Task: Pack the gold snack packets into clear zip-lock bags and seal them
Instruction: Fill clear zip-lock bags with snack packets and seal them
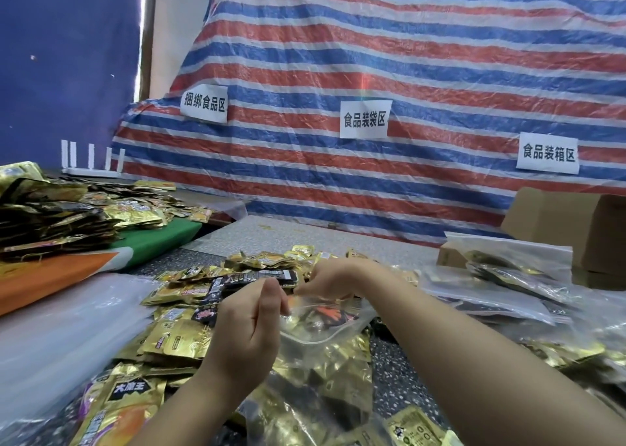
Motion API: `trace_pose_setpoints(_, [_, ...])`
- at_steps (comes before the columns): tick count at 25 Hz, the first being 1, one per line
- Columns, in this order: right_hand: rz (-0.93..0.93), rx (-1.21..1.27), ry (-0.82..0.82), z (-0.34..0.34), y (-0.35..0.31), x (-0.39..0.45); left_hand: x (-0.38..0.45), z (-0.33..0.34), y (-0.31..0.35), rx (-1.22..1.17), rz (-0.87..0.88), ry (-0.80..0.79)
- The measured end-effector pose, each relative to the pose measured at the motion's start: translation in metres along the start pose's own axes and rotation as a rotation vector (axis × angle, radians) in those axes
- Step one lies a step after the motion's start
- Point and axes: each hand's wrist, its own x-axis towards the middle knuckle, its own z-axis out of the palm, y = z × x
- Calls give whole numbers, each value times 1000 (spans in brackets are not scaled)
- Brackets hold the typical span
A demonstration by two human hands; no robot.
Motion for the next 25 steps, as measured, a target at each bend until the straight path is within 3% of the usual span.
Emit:
trace_pose_setpoints(9, [10,56,-34,30,-6,25,-2,-1,-8,51,-29,-48])
trace_pose_setpoints(20, [116,38,-248,20,28,2,-3,0,-12,76,-84,-68])
trace_pose_setpoints(25, [51,44,-186,33,15,4,-3,0,-11,87,-86,-72])
